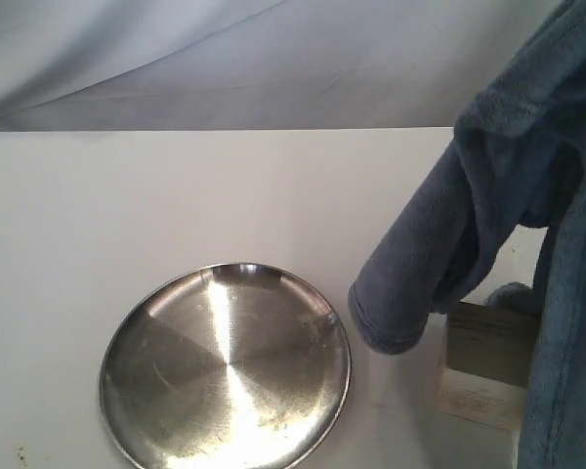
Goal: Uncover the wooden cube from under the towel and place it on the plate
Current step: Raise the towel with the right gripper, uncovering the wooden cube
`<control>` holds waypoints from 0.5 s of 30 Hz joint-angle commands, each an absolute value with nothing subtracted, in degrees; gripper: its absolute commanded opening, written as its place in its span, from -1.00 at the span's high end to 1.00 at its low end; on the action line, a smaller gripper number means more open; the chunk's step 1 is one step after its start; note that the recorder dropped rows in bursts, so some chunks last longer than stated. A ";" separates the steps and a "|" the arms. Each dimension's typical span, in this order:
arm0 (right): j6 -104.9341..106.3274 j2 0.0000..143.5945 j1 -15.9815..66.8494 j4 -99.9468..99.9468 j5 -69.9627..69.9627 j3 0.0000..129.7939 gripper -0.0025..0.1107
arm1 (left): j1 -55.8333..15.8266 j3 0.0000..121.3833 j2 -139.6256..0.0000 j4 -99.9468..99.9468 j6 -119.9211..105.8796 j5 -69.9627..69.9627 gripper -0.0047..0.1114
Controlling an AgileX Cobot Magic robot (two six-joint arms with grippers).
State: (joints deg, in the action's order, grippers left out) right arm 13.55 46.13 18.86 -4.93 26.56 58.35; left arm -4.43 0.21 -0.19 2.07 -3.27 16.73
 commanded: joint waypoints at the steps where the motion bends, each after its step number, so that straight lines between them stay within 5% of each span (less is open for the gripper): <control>1: 13.97 45.58 18.83 -1.87 19.35 58.75 0.96 | -4.61 0.00 0.00 2.44 -3.45 16.25 0.92; 15: 13.97 45.80 18.83 2.77 4.28 58.75 0.96 | -4.61 0.00 0.00 2.44 -3.45 16.25 0.92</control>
